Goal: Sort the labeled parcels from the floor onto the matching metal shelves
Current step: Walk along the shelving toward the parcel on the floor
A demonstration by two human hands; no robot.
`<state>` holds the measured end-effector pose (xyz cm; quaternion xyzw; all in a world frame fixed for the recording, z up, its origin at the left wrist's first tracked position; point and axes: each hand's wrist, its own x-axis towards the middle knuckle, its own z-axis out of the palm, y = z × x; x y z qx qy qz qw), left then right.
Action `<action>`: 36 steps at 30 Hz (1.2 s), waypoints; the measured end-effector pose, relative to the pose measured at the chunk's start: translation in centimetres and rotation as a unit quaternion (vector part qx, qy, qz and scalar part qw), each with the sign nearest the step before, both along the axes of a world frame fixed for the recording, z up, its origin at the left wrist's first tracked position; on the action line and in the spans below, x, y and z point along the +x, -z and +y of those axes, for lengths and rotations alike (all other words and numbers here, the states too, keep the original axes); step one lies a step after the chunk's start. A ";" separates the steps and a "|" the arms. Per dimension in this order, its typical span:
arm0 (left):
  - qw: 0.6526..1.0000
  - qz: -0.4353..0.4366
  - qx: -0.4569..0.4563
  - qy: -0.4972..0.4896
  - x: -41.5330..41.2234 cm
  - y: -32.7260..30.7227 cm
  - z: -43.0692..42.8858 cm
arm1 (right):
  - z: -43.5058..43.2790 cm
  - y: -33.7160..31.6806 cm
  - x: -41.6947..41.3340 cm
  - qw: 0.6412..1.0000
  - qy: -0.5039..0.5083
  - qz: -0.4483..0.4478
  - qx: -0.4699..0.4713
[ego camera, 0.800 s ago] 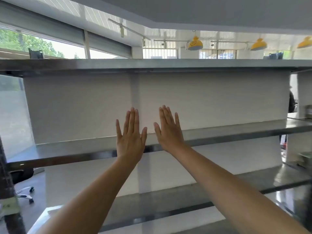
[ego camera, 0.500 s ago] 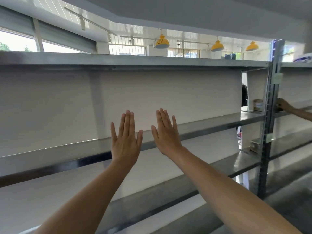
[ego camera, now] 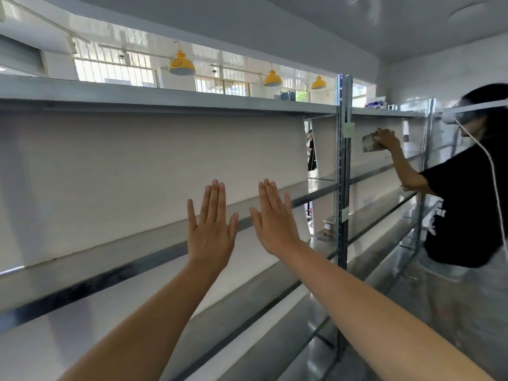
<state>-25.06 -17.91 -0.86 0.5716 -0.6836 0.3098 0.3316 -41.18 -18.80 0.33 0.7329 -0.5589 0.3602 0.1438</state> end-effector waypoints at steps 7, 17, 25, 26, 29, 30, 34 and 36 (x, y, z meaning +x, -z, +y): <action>0.996 -0.016 0.015 0.086 -9.6 1.2 -3.0 | -0.4 1.4 -10.1 0.995 0.101 0.002 0.007; 0.976 -0.025 0.029 0.213 -26.8 2.5 -3.6 | 3.6 2.7 -26.4 0.970 0.243 0.016 0.017; 0.941 -0.013 0.043 0.335 -42.0 3.6 -1.1 | 8.5 3.6 -39.9 0.931 0.363 0.028 0.003; 0.936 -0.013 0.047 0.348 -43.8 3.7 -0.7 | 9.1 3.7 -41.5 0.926 0.376 0.035 0.005; 0.921 -0.021 0.049 0.387 -48.7 4.2 0.6 | 10.9 4.0 -45.8 0.907 0.418 0.046 -0.003; 0.917 -0.025 0.046 0.397 -50.3 4.3 1.0 | 11.5 4.0 -47.0 0.902 0.429 0.043 -0.001; 0.908 -0.025 0.037 0.417 -55.8 4.7 2.0 | 13.4 4.8 -51.5 0.891 0.452 0.036 0.013; 0.906 -0.027 0.039 0.422 -57.9 5.0 2.5 | 14.2 5.5 -53.3 0.883 0.468 0.035 0.013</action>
